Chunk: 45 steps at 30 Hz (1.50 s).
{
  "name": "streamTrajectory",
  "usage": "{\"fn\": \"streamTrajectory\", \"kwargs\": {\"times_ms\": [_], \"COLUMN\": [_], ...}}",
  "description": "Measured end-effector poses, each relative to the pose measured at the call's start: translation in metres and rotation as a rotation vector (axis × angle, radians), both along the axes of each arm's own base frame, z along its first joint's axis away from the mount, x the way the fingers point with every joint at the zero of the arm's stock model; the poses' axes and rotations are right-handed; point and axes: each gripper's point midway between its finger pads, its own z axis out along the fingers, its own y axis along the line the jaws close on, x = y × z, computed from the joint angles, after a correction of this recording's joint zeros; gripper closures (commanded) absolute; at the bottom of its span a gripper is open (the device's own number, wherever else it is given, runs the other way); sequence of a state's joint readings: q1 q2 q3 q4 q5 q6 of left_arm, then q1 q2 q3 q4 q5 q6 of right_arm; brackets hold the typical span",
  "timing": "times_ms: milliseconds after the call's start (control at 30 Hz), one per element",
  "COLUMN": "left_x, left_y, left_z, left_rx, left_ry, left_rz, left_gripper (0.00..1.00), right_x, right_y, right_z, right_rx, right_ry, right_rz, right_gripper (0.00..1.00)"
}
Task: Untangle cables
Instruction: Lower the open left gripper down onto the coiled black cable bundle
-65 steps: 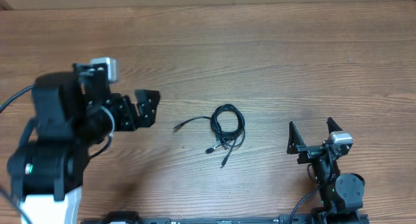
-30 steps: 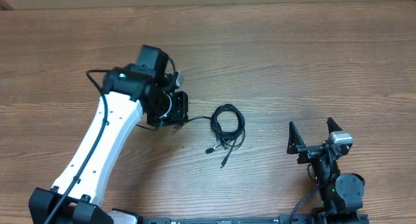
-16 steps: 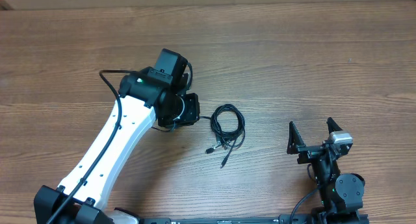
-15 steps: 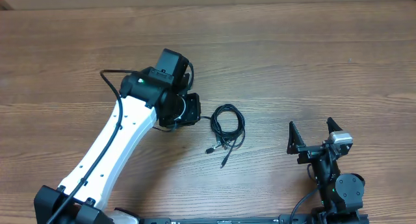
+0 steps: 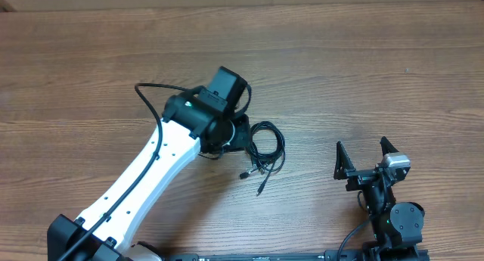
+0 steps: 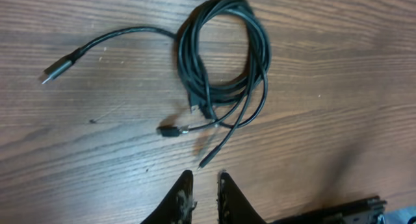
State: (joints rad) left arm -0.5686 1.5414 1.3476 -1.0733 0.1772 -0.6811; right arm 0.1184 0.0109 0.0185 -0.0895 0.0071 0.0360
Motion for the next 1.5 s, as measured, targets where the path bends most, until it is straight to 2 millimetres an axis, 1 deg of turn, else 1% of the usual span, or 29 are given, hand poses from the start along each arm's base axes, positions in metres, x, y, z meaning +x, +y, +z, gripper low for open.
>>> {"fn": "streamTrajectory", "kwargs": {"times_ms": [200,433,733,900,1100,1233,1333,1400,1433,1500], "left_x": [0.003,0.006,0.007,0.007,0.009,0.008,0.005,0.004,0.004,0.003], "left_y": [-0.013,-0.010,-0.009,-0.009,-0.010,-0.014,-0.017,-0.018,-0.018,-0.019], "left_z": [0.002,0.002,0.002,0.000,-0.020,-0.037,-0.048,-0.054,-0.056,-0.062], "left_rx": [0.007,0.029,0.036,0.039,0.073,0.085,0.087,0.091,0.093,0.098], "left_ry": [-0.056,-0.075,-0.079,-0.074,-0.021,0.034,0.074,0.095,0.102,0.121], "left_rz": [-0.011,-0.003,0.004,0.004,0.013,0.011,0.007,0.005,0.005,0.005], "left_gripper": [0.83,0.82,0.75,0.73,0.72,0.64,0.62,0.56,0.50,0.45], "right_x": [0.000,0.000,0.000,0.000,0.000,0.000,0.000,0.000,0.000,0.000], "right_y": [0.000,0.000,0.000,0.000,0.000,0.000,0.000,0.000,0.000,0.000], "right_z": [0.000,0.000,0.000,0.000,0.000,0.000,0.000,0.000,0.000,0.000], "right_rx": [0.001,0.001,0.001,0.001,0.001,0.000,0.000,0.000,0.001,0.000], "right_ry": [0.000,0.000,0.001,0.000,0.001,0.000,0.000,0.000,0.000,0.001], "right_rz": [0.000,0.000,0.000,0.000,0.000,0.000,0.000,0.000,0.000,0.000], "right_gripper": [0.00,0.00,0.00,0.00,0.00,0.00,0.00,0.00,0.00,0.00]}}
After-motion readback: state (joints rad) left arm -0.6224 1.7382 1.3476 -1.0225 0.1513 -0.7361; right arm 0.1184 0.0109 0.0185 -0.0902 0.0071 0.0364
